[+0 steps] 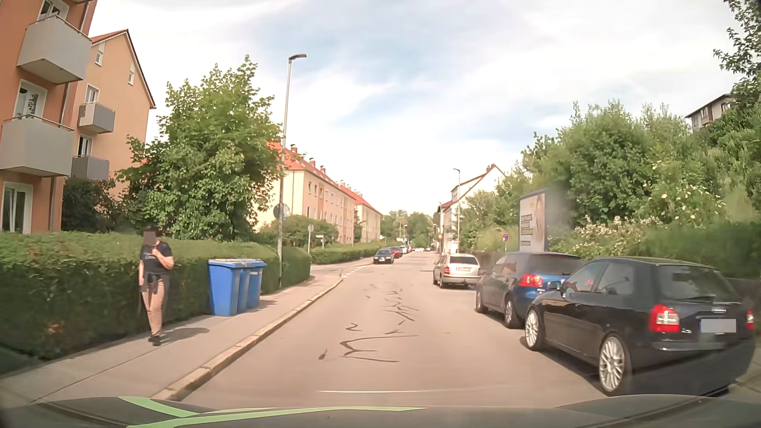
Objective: Follow the waypoints while adhering to traffic rules and regulations
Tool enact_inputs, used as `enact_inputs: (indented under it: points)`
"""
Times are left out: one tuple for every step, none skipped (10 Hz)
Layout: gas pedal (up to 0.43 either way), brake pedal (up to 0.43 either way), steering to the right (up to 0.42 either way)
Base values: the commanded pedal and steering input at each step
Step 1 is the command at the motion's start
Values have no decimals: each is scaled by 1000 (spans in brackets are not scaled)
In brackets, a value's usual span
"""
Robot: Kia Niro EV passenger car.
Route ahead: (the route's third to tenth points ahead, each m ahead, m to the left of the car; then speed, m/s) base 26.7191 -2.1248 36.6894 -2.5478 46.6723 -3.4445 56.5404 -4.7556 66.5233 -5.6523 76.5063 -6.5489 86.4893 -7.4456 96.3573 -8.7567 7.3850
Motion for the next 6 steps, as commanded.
enact_inputs:
  points:
    - [0,0,9]
    - [0,0,9]
    - [0,0,9]
    - [0,0,9]
    - [0,0,9]
    - [0,0,9]
